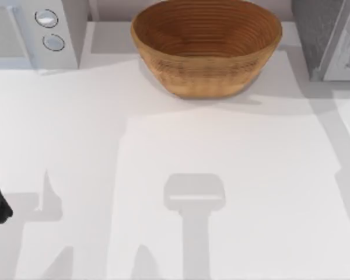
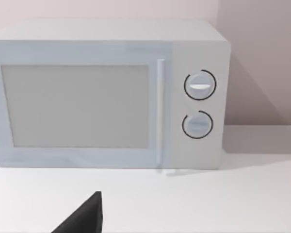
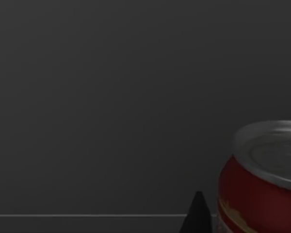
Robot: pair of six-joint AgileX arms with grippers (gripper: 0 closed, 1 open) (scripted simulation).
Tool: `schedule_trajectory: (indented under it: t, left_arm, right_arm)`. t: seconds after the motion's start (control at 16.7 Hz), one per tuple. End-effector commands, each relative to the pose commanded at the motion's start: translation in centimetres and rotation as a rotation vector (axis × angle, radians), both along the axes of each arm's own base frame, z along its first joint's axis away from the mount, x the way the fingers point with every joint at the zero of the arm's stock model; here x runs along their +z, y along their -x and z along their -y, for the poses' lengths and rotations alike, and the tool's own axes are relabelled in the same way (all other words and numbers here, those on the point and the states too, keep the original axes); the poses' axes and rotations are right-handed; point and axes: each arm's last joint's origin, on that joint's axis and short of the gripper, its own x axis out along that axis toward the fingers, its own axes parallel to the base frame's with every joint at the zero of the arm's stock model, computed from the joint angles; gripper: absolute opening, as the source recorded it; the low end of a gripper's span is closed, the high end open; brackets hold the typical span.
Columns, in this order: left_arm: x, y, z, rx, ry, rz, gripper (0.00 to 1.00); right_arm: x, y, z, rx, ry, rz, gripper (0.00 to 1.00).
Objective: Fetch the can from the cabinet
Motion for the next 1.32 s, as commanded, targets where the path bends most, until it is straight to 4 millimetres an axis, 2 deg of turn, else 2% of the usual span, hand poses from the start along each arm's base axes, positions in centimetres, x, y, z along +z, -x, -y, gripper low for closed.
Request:
schedule_trajectory:
  t: [0.42,0.6,0.78,0.96,1.08,1.32]
  left_arm:
    - [0.0,0.0,0.0,0.000,0.000,0.000,1.00]
    - [0.0,0.0,0.0,0.000,0.000,0.000,1.00]
    - [0.0,0.0,0.0,0.000,0.000,0.000,1.00]
    - [0.0,0.0,0.0,0.000,0.000,0.000,1.00]
    - [0.0,0.0,0.0,0.000,0.000,0.000,1.00]
    - [0.0,0.0,0.0,0.000,0.000,0.000,1.00]
  right_arm:
    - [0.3,0.6,-0.2,0.001,-0.001,-0.002,0.00]
    - [2.0,4.2,-0.6,-0.003,0.001,-0.008,0.00]
    - [4.5,10.5,-0.7,-0.004,-0.002,0.005,0.00]
    - [5.8,16.1,-0.4,0.000,-0.004,0.009,0.00]
    - [6.0,17.8,-0.3,0.002,-0.002,0.002,0.00]
    - [6.1,18.0,-0.2,0.000,-0.004,0.005,0.00]
